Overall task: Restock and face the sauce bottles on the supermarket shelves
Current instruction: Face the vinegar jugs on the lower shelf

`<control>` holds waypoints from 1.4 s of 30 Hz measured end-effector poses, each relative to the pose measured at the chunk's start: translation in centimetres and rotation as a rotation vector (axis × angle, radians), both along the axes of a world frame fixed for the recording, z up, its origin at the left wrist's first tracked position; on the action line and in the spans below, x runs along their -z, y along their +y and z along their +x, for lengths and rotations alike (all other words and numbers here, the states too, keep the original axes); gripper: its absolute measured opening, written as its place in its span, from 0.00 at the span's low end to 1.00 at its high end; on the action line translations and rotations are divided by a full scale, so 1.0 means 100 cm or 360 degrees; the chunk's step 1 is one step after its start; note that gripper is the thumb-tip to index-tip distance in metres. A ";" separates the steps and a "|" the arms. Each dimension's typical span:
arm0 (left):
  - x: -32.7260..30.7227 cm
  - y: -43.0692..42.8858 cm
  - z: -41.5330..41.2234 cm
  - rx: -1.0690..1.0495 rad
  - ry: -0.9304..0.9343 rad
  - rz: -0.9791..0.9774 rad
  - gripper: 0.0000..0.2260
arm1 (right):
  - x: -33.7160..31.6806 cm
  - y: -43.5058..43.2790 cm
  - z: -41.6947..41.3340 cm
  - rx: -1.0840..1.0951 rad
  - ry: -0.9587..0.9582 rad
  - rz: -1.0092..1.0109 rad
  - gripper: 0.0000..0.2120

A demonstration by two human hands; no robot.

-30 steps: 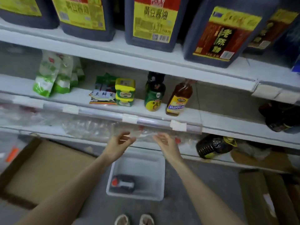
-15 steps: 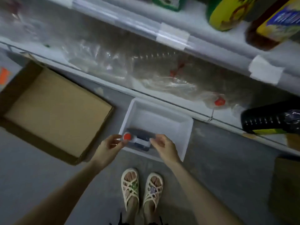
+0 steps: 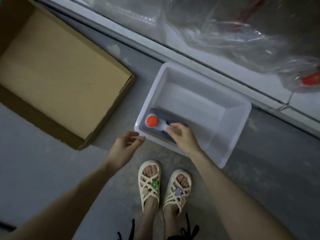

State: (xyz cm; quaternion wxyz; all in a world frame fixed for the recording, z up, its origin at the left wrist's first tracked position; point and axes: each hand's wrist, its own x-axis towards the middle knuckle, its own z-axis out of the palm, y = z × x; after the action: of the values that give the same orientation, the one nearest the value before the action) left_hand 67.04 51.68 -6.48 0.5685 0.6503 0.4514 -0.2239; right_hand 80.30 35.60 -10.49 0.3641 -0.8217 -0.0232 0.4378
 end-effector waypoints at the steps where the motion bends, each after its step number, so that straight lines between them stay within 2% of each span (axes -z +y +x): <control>1: 0.002 0.000 0.001 -0.0003 0.0001 -0.0012 0.14 | 0.004 0.001 -0.002 -0.0037 -0.0032 -0.0005 0.16; 11: -0.004 -0.003 0.010 -0.0028 -0.0031 0.0011 0.17 | -0.003 0.006 0.004 0.0177 0.0090 0.0074 0.06; 18: -0.069 -0.015 0.027 -0.0006 -0.0131 -0.0032 0.17 | -0.098 -0.014 0.030 0.0146 0.0077 0.0088 0.01; 21: -0.118 -0.022 0.043 0.0036 -0.0217 -0.0053 0.17 | -0.160 -0.025 0.041 0.0176 0.0032 0.0122 0.01; 24: -0.171 -0.026 0.061 0.0121 -0.0336 -0.0068 0.21 | -0.229 -0.040 0.053 0.0226 -0.0044 0.0143 0.02; 26: -0.208 -0.029 0.073 0.0163 -0.0409 -0.0075 0.27 | -0.279 -0.050 0.062 0.0279 -0.0120 0.0155 0.06; 30: -0.297 -0.036 0.104 0.0352 -0.0640 -0.0112 0.44 | -0.400 -0.068 0.089 0.0231 -0.0263 0.0197 0.01; 34: -0.405 -0.048 0.142 0.0607 -0.0939 -0.0029 0.57 | -0.534 -0.087 0.112 0.0139 -0.0498 0.0237 0.07; 38: -0.516 -0.066 0.182 0.0787 -0.1289 -0.0081 0.51 | -0.663 -0.108 0.119 0.0140 -0.0759 0.0302 0.04; 41: -0.594 -0.080 0.206 0.0885 -0.1459 0.0036 0.56 | -0.747 -0.126 0.120 0.0155 -0.0903 0.0343 0.06; 42: -0.618 -0.083 0.212 0.0917 -0.1517 0.0069 0.55 | -0.772 -0.132 0.120 0.0146 -0.0951 0.0347 0.07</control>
State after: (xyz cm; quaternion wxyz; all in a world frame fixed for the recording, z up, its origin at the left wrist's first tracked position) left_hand 88.28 43.33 55.27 0.6120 0.7883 -0.0472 -0.0421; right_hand 92.28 22.38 66.68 0.4464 -0.8702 -0.1390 0.1552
